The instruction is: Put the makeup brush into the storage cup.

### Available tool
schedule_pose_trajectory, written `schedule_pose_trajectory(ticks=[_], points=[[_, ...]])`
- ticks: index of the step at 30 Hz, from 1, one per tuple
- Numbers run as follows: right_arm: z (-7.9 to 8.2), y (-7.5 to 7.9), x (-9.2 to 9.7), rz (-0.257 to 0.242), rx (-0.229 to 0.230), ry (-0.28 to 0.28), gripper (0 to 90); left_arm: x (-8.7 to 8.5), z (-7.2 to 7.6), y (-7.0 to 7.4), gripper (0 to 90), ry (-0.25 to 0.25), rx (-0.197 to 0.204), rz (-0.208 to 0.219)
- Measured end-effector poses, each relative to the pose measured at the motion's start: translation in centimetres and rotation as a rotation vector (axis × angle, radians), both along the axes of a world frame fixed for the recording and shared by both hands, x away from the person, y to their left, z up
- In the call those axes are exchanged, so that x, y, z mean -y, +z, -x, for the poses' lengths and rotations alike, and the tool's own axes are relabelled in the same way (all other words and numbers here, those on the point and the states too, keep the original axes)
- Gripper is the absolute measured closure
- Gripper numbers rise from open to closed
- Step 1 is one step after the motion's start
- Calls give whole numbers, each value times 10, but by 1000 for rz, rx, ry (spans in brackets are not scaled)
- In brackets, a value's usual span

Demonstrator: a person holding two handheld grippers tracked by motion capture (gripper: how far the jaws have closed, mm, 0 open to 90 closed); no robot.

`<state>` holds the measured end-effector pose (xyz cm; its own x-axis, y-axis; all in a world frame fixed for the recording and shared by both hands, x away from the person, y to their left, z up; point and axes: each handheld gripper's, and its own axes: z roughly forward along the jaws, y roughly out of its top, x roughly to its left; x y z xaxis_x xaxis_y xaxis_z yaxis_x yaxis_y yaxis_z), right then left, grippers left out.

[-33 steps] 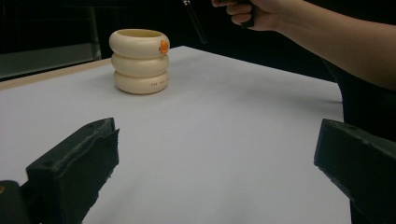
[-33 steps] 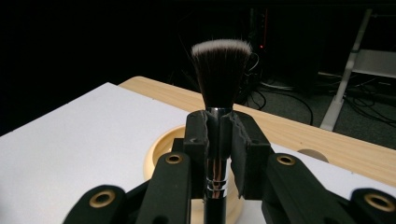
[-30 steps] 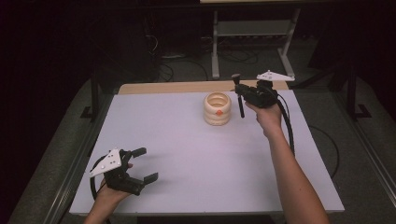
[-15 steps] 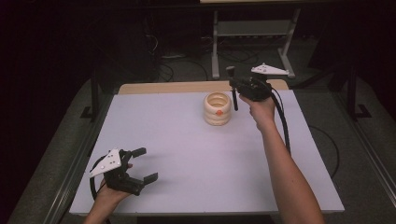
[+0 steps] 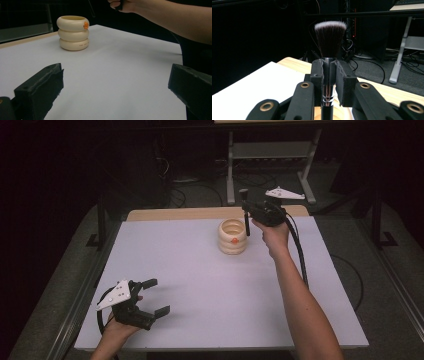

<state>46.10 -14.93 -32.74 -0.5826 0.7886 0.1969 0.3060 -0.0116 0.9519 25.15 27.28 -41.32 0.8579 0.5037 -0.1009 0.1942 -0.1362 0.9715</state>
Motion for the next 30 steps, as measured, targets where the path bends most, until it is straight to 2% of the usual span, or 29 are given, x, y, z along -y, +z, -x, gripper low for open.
schedule_pose_trajectory(ticks=[2, 8, 30], points=[[-1, 1, -2, -9, -10, -4, 763, 0, 0, 0, 0, 0, 0, 1], [-4, 3, -7, -14, -2, -2, 764, 1, 0, 0, 0, 1, -2, 3], [-15, 1, -27, -1, 15, -18, 763, 0, 1, 0, 0, 0, -2, 6]])
